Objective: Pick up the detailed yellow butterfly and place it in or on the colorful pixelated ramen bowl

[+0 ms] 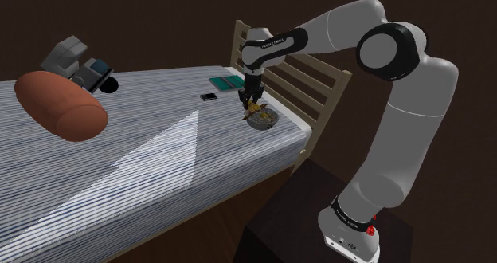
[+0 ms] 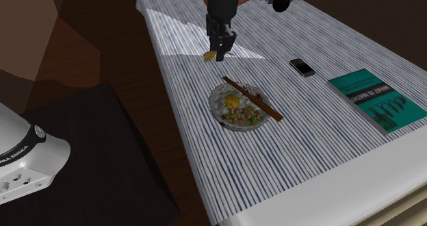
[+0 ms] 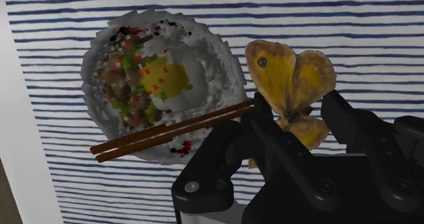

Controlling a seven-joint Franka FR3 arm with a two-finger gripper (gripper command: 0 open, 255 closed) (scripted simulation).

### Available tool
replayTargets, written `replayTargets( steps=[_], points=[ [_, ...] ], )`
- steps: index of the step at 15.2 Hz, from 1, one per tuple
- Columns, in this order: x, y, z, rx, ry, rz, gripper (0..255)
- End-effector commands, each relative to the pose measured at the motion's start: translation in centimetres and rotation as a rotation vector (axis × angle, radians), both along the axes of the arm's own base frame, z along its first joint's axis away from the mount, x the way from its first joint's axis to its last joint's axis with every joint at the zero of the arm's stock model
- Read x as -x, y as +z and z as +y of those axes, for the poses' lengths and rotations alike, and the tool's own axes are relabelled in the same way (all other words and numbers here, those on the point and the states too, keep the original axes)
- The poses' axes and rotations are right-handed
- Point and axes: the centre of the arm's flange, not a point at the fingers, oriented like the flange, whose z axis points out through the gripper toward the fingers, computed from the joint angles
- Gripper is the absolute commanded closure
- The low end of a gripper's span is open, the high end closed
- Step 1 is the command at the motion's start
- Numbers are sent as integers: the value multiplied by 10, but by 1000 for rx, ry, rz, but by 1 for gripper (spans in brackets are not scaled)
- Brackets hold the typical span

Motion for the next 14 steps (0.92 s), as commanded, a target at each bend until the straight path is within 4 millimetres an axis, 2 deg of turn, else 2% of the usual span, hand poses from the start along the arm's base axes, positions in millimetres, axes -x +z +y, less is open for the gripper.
replayTargets(
  steps=[1,8,14],
  points=[
    [-1,1,-27,0,1,0,255],
    [-5,6,-123,0,1,0,255],
    [-5,-26,-123,0,1,0,255]
  ],
)
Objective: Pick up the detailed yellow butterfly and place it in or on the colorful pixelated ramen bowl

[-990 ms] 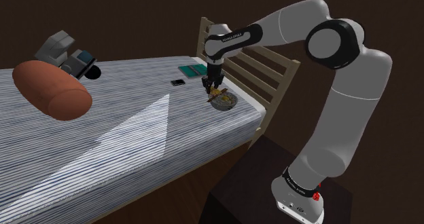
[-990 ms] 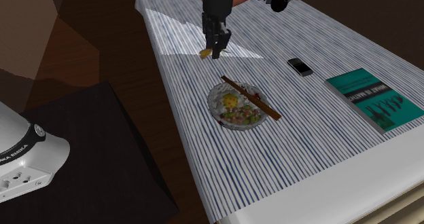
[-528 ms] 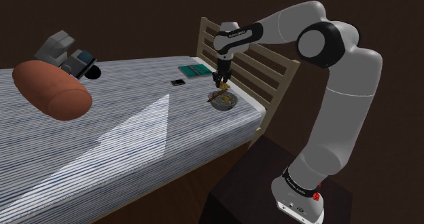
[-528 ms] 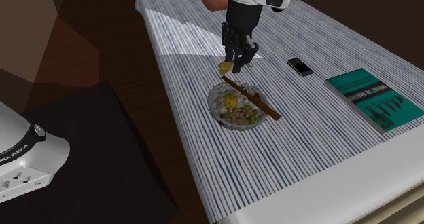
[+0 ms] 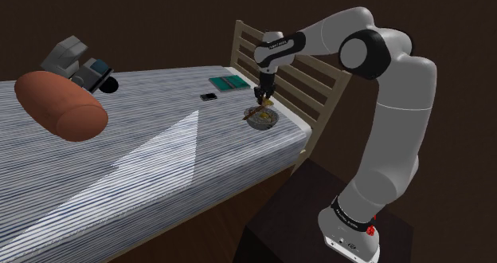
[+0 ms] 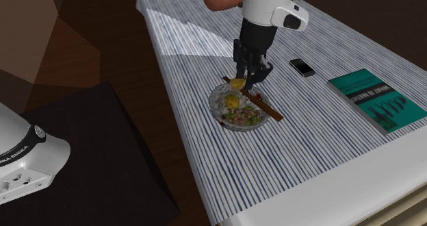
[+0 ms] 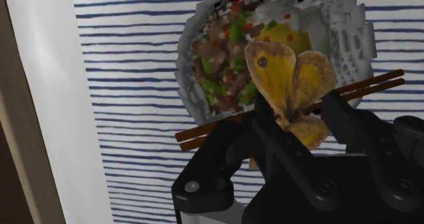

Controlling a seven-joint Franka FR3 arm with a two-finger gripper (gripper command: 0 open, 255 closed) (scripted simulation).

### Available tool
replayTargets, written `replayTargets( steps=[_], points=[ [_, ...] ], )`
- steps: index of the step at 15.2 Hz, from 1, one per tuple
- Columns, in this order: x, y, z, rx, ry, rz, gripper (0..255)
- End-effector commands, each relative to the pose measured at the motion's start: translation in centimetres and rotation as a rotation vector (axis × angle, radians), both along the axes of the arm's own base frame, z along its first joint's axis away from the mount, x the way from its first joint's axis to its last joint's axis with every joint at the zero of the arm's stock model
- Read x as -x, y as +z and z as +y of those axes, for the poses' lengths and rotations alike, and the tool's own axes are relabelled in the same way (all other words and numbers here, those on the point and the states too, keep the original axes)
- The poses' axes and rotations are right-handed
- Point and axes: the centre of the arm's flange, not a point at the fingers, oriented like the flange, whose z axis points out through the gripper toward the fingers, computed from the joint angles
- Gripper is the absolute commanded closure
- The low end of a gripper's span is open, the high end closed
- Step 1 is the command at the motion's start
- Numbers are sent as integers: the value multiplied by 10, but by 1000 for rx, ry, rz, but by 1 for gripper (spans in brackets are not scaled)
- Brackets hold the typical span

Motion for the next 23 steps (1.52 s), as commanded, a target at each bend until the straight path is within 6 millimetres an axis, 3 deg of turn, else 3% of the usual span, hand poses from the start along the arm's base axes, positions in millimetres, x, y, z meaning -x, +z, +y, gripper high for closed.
replayTargets(
  steps=[1,9,17,18,23],
  points=[
    [0,-11,1,0,0,0,255],
    [0,-54,1,0,0,0,255],
    [0,-54,1,0,0,0,255],
    [0,-54,1,0,0,0,0],
    [0,-54,1,0,0,0,0]
  ],
)
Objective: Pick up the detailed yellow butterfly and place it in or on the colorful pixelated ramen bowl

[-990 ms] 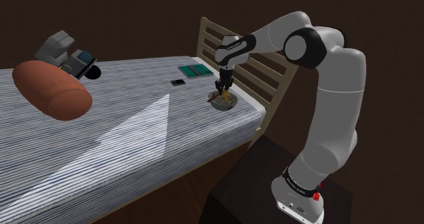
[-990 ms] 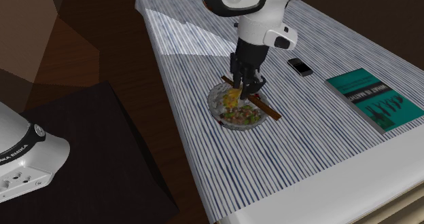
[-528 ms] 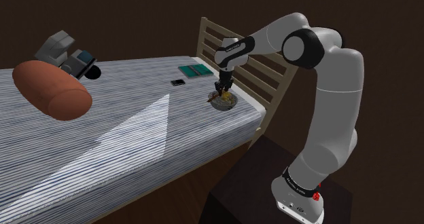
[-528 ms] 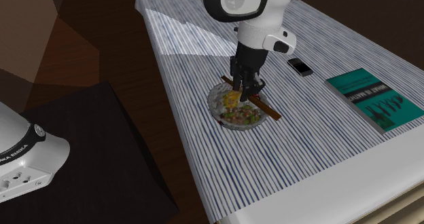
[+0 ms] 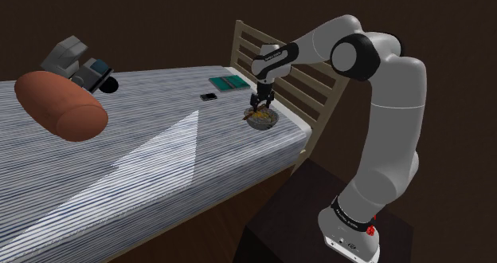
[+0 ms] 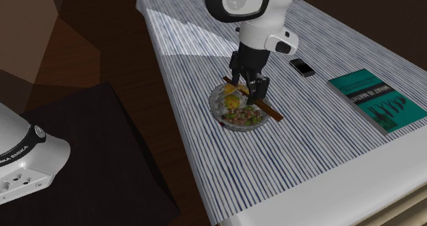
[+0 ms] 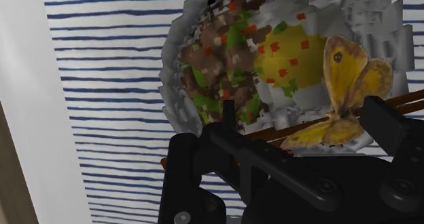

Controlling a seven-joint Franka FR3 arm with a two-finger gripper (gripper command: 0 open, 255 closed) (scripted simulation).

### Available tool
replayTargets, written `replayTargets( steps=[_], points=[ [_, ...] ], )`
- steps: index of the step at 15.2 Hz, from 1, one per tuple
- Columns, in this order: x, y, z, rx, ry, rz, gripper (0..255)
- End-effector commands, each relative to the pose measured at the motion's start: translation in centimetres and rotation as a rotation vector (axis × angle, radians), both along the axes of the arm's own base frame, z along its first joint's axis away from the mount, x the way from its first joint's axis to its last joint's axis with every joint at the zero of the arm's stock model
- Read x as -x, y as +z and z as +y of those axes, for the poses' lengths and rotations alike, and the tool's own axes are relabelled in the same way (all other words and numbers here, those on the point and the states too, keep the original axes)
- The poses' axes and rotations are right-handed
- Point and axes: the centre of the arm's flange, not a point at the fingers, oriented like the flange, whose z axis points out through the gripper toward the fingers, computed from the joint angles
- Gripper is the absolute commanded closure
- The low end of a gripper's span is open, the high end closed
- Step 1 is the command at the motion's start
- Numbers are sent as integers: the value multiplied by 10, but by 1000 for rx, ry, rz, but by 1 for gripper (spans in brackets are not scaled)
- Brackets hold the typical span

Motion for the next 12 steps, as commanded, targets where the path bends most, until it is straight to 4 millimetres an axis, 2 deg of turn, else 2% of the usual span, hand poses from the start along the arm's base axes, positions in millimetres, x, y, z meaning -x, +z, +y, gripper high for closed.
replayTargets(
  steps=[1,4,12],
  points=[
    [-2,13,0,0,0,0,0],
    [-6,50,0,0,0,0,0],
    [-6,50,0,0,0,0,0]
  ],
)
